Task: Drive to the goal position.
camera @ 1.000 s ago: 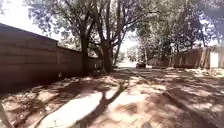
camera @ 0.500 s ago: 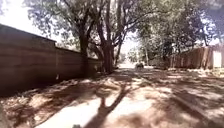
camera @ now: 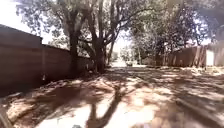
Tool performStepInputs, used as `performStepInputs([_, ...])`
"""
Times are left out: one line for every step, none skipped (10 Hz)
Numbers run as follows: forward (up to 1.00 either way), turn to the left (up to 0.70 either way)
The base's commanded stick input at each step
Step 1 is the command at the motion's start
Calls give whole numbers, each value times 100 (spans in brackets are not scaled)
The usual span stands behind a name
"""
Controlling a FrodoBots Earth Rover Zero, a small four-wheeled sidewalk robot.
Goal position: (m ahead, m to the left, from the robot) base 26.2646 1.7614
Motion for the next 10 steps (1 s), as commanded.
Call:
performStepInputs([70, 0])
performStepInputs([70, 0])
performStepInputs([70, -1])
performStepInputs([70, -4])
performStepInputs([70, -29])
performStepInputs([70, -14])
performStepInputs([70, 0])
performStepInputs([70, 0])
performStepInputs([70, 0])
performStepInputs([70, 0])
